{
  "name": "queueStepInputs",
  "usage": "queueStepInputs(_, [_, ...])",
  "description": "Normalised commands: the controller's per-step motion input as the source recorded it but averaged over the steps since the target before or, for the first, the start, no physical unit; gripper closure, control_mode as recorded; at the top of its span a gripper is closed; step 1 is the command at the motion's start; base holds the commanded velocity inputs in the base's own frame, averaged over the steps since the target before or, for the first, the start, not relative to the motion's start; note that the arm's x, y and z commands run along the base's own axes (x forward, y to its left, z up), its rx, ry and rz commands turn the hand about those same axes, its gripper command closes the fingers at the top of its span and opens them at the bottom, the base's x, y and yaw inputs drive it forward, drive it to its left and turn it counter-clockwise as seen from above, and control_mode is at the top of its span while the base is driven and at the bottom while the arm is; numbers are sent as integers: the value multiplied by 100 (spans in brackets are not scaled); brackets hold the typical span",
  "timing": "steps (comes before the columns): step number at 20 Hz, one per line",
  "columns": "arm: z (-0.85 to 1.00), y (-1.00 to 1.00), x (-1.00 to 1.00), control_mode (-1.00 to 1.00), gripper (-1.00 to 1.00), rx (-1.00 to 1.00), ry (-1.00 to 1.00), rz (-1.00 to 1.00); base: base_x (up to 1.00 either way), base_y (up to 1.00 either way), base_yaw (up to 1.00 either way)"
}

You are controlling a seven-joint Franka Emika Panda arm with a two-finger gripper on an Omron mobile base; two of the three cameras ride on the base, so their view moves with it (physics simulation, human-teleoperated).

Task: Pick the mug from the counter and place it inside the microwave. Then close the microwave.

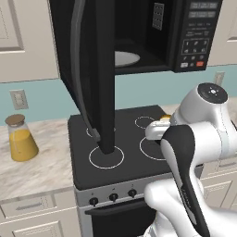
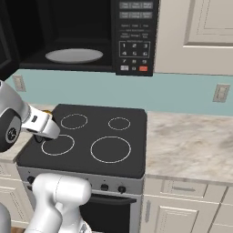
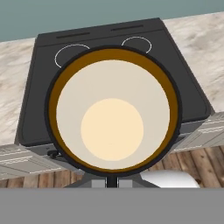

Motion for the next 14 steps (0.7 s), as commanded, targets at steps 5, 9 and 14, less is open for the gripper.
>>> queueStepInputs(5, [0,0,0,100,100,0,0,0,10,0,0])
queueStepInputs(9, [0,0,0,100,100,0,0,0,1,0,0])
queueStepInputs(14, [0,0,0,100,100,0,0,0,0,0,0])
